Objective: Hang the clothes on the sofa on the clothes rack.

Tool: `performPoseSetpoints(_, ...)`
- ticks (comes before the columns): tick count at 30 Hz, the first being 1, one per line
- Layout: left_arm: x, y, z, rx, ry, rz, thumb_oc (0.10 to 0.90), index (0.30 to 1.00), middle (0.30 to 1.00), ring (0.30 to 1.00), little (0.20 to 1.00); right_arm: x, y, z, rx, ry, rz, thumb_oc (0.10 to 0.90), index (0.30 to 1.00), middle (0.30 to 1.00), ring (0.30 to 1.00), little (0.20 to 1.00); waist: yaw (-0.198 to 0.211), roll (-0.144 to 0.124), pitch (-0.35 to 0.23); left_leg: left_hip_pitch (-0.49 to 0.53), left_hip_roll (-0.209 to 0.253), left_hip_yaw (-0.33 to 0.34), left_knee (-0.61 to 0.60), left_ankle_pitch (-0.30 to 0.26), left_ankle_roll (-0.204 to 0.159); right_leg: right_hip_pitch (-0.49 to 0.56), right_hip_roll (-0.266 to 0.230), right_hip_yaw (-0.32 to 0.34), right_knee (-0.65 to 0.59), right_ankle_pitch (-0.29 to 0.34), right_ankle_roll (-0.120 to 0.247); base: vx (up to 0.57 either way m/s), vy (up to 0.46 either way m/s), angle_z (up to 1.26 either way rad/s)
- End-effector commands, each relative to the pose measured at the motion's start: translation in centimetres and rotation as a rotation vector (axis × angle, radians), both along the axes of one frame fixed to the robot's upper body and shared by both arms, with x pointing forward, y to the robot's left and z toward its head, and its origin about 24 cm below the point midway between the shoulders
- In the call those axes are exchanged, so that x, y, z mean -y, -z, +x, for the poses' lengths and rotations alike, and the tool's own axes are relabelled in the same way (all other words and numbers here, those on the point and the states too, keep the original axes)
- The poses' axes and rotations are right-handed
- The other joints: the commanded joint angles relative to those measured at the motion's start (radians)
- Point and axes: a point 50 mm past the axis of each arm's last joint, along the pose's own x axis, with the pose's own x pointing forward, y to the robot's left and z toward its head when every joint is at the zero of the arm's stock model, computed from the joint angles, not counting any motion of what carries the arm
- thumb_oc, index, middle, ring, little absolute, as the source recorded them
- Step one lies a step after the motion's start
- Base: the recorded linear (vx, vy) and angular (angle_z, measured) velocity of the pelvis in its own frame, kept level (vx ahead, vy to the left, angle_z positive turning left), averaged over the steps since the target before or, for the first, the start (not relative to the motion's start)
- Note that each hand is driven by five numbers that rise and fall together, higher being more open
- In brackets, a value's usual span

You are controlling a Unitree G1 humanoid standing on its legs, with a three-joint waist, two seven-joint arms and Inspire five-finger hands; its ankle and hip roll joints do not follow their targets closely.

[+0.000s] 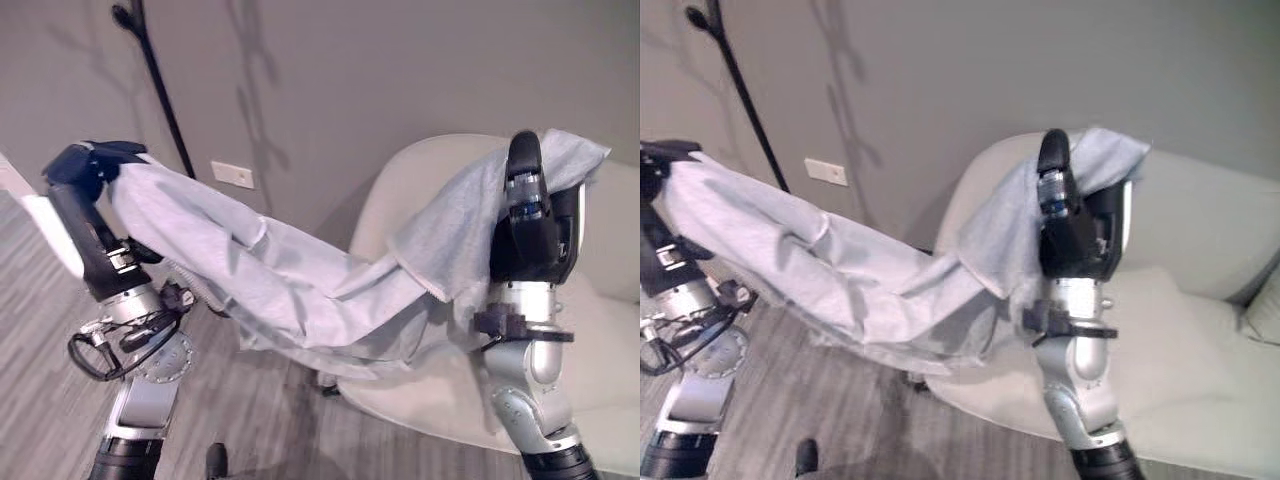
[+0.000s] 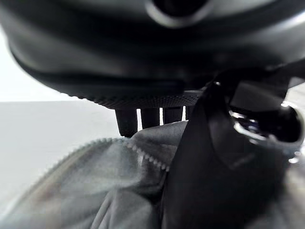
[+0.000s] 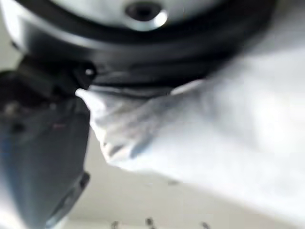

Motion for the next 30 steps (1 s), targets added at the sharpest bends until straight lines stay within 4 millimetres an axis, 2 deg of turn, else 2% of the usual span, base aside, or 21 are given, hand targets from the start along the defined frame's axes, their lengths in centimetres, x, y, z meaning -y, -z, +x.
performPoseSetpoints(1,2.6,-3.5,-1.2,0.213,0.187,0.059,0.4,0.3,0.3,0.3,0.3,2.4,-4.2,-1.4,0.241,0.123,-0.169,0.4,0.3,0.3,0.3,0.3,0.022,0.066,-0.147,0.091,0.063,-0.033,-0.08,-0.056,-0.004,-0.006,0.009,0.012,-0.013,-0.057,0.01,0.17,0.669,0.41)
performPoseSetpoints(3,3.3,-3.7,-0.5,0.199,0.206,0.094,0.4,0.3,0.3,0.3,0.3,2.4,-3.8,-1.1,0.214,0.164,-0.186,0.4,0.3,0.3,0.3,0.3,0.016,0.033,-0.134,0.062,-0.008,-0.028,-0.028,-0.097,0.03,-0.042,-0.057,0.021,0.004,0.122,0.017,0.06,0.552,0.62)
performPoseSetpoints(4,3.3,-3.9,-0.5,0.21,0.2,0.116,0.4,0.3,0.3,0.3,0.3,2.2,-3.9,-1.1,0.214,0.171,-0.185,0.4,0.3,0.3,0.3,0.3,0.019,0.023,-0.133,0.06,-0.03,-0.013,-0.021,-0.122,0.051,-0.065,-0.079,0.021,0.014,0.163,0.016,-0.03,0.736,0.38)
performPoseSetpoints(5,3.2,-4.7,-1.1,0.272,0.141,0.168,0.4,0.3,0.3,0.3,0.3,1.7,-4.5,-1.1,0.262,0.186,-0.142,0.4,0.3,0.3,0.3,0.3,0.037,0.018,-0.121,0.077,-0.086,0.046,-0.033,-0.143,0.101,-0.126,-0.128,-0.089,0.045,0.256,0.003,-0.02,0.581,-0.01)
performPoseSetpoints(6,3.2,-4.7,-1.1,0.274,0.138,0.17,0.4,0.3,0.3,0.3,0.3,1.7,-4.5,-1.1,0.263,0.186,-0.142,0.4,0.3,0.3,0.3,0.3,0.034,0.014,-0.122,0.078,-0.091,0.046,-0.035,-0.142,0.103,-0.125,-0.133,-0.09,0.045,0.255,0.005,0.02,0.841,-0.64)
performPoseSetpoints(8,3.3,-4.4,-1.1,0.269,0.081,0.204,0.4,0.3,0.3,0.3,0.3,1.8,-4.7,-1.3,0.284,0.209,-0.127,0.4,0.3,0.3,0.3,0.3,0.013,0.021,-0.124,0.131,-0.156,0.063,-0.103,-0.13,0.152,-0.141,0.01,-0.038,0.115,0.069,-0.053,0.12,0.631,-0.38)
performPoseSetpoints(9,2.9,-4.3,-1.1,0.259,0.043,0.218,0.4,0.3,0.3,0.3,0.3,2.1,-5.0,-1.5,0.303,0.232,-0.152,0.4,0.3,0.3,0.3,0.3,0.013,0.027,-0.132,0.161,-0.182,0.071,-0.136,-0.132,0.172,-0.147,0.114,-0.027,0.152,-0.056,-0.084,0.18,0.512,0.27)
performPoseSetpoints(10,2.4,-4.1,-1.0,0.238,-0.014,0.226,0.4,0.3,0.3,0.3,0.3,2.1,-4.9,-1.6,0.296,0.23,-0.186,0.4,0.3,0.3,0.3,0.3,0.014,0.022,-0.138,0.189,-0.204,0.069,-0.159,-0.132,0.18,-0.156,0.212,-0.024,0.177,-0.137,-0.114,0.14,0.375,-0.12)
performPoseSetpoints(11,2.4,-4.1,-1.0,0.239,-0.015,0.226,0.4,0.3,0.3,0.3,0.3,2.1,-4.9,-1.6,0.297,0.23,-0.187,0.4,0.3,0.3,0.3,0.3,0.015,0.023,-0.139,0.186,-0.202,0.07,-0.16,-0.126,0.179,-0.16,0.214,-0.023,0.177,-0.133,-0.117,0.12,0.194,-0.29)
performPoseSetpoints(13,1.6,-3.6,-0.2,0.207,-0.122,0.249,0.4,0.3,0.3,0.3,0.3,2.5,-4.5,-1.5,0.282,0.22,-0.236,0.4,0.3,0.3,0.3,0.3,-0.002,-0.016,-0.144,0.221,-0.25,0.065,-0.165,-0.141,0.186,-0.166,0.376,0.032,0.141,-0.166,-0.147,0.15,0.151,-0.22)
performPoseSetpoints(14,2.0,-3.5,0.1,0.2,-0.123,0.28,0.4,0.3,0.3,0.3,0.3,2.4,-4.3,-1.3,0.275,0.22,-0.259,0.4,0.3,0.3,0.3,0.3,-0.003,-0.027,-0.143,0.232,-0.267,0.056,-0.165,-0.149,0.19,-0.176,0.406,0.046,0.114,-0.148,-0.159,0.17,0.094,0.29)
performPoseSetpoints(16,1.8,-3.3,0.2,0.186,-0.142,0.259,0.4,0.3,0.3,0.3,0.3,3.1,-4.1,-1.7,0.26,0.248,-0.272,0.4,0.3,0.3,0.3,0.3,-0.01,-0.041,-0.144,0.243,-0.284,0.034,-0.16,-0.157,0.192,-0.153,0.408,0.056,0.084,-0.137,-0.168,0.11,0.017,0.36)
performPoseSetpoints(17,1.8,-3.3,0.2,0.186,-0.142,0.259,0.4,0.3,0.3,0.3,0.3,3.1,-4.1,-1.7,0.26,0.248,-0.272,0.4,0.3,0.3,0.3,0.3,-0.01,-0.041,-0.144,0.243,-0.284,0.034,-0.16,-0.157,0.192,-0.153,0.408,0.056,0.084,-0.137,-0.168,0.18,-0.063,0.49)
performPoseSetpoints(18,1.8,-3.2,0.0,0.175,-0.126,0.237,0.4,0.3,0.3,0.3,0.3,3.6,-4.1,-1.5,0.243,0.277,-0.294,0.4,0.3,0.3,0.3,0.3,-0.005,-0.053,-0.162,0.252,-0.286,0.032,-0.124,-0.194,0.184,-0.121,0.403,0.061,0.027,-0.102,-0.165,0.2,-0.105,0.61)
performPoseSetpoints(19,1.7,-3.3,0.0,0.168,-0.124,0.239,0.4,0.3,0.3,0.3,0.3,3.5,-4.3,-1.3,0.252,0.265,-0.292,0.4,0.3,0.3,0.3,0.3,-0.001,-0.061,-0.162,0.238,-0.28,0.041,-0.051,-0.227,0.186,-0.1,0.405,0.061,-0.008,-0.091,-0.162,0.23,-0.2,0.47)
performPoseSetpoints(20,1.2,-3.8,0.4,0.18,-0.168,0.227,0.4,0.3,0.3,0.3,0.3,3.7,-4.6,-0.9,0.255,0.278,-0.341,0.4,0.3,0.3,0.3,0.3,0.004,-0.08,-0.143,0.169,-0.259,0.065,0.109,-0.237,0.178,-0.069,0.396,0.062,-0.031,-0.086,-0.171,0.09,-0.157,-0.05)
performPoseSetpoints(22,0.6,-4.5,0.8,0.209,-0.222,0.208,0.4,0.3,0.3,0.3,0.3,4.0,-5.0,-0.5,0.261,0.297,-0.377,0.4,0.3,0.3,0.3,0.3,0.005,-0.081,-0.131,0.09,-0.216,0.088,0.232,-0.215,0.168,-0.053,0.392,0.057,-0.048,-0.085,-0.178,0.04,-0.063,-0.3)
performPoseSetpoints(24,-1.0,-5.5,1.0,0.23,-0.355,0.237,0.4,0.3,0.3,0.3,0.3,4.1,-5.7,-0.3,0.281,0.297,-0.436,0.4,0.3,0.3,0.3,0.3,0.012,-0.083,-0.149,0.077,-0.179,0.106,0.164,-0.195,0.17,-0.044,0.379,0.057,-0.06,-0.095,-0.175,0.16,0.082,-0.18)
performPoseSetpoints(26,-2.7,-6.7,1.2,0.248,-0.445,0.249,0.4,0.3,0.3,0.3,0.3,4.6,-6.9,0.6,0.304,0.359,-0.521,0.4,0.3,0.3,0.3,0.3,0.033,-0.07,-0.173,0.098,-0.149,0.018,-0.058,-0.073,0.123,-0.02,0.383,0.078,-0.065,-0.129,-0.174,0.29,0.157,-0.44)
performPoseSetpoints(28,-2.0,-7.9,2.6,0.243,-0.434,0.317,0.4,0.3,0.3,0.3,0.3,5.2,-8.6,1.5,0.344,0.461,-0.577,0.4,0.3,0.3,0.3,0.3,0.033,-0.061,-0.167,0.068,-0.137,0.001,-0.14,-0.016,0.095,0.011,0.38,0.097,-0.064,-0.155,-0.173,0.22,0.129,-0.29)
performPoseSetpoints(30,-1.2,-7.9,3.7,0.208,-0.409,0.396,0.4,0.3,0.3,0.3,0.3,5.0,-9.4,2.3,0.358,0.48,-0.595,0.4,0.3,0.3,0.3,0.3,0.03,-0.039,-0.18,0.09,-0.136,-0.015,-0.17,-0.02,0.092,0.026,0.383,0.111,-0.07,-0.164,-0.166,0.17,0.141,-0.2)
